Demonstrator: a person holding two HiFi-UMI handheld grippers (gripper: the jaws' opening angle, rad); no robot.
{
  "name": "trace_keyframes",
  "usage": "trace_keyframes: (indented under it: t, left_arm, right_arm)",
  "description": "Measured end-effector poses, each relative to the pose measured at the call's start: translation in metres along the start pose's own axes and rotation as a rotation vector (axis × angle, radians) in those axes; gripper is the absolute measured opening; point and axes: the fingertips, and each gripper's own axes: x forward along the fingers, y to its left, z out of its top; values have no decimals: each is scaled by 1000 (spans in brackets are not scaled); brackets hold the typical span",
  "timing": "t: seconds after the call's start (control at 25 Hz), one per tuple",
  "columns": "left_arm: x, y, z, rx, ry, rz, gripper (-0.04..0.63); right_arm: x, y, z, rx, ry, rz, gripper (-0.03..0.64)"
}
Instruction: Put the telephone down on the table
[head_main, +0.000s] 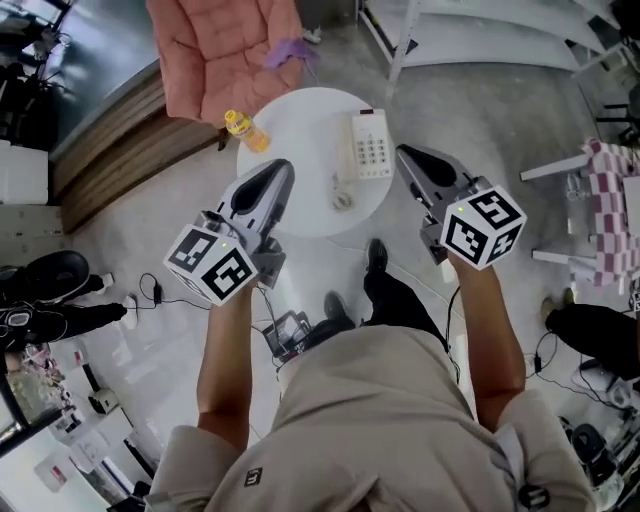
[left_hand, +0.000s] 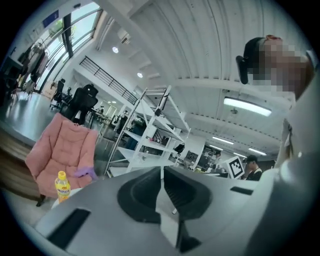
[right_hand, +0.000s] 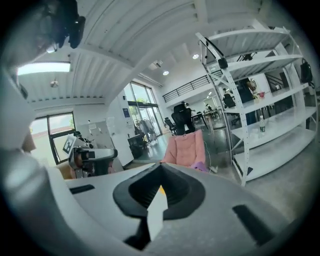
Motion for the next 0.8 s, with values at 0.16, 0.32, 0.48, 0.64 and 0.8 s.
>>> trace_keyframes:
  t: [0.16,0.32,0.48,0.64,0.8]
  left_arm:
    - [-37,-37,27,80,-26,-12,15]
    - [-73,-69,42,147,-60,-22,14]
    - [-101,-97,49,212,-76,-33,14]
    - [-126,-118,50,234,-97,-39,14]
    - [-143,-131,45,235,-101,-45,14]
  right_arm:
    - [-31,40,21,-76,-24,28,-8]
    - [-59,78,32,-143,-15,50,-8]
    - [-87,104,40,-179,-34,52,-9]
    - [-113,127,42,-205,-53,48,-9]
    - [-132,142,37,-214,-60,40,-9]
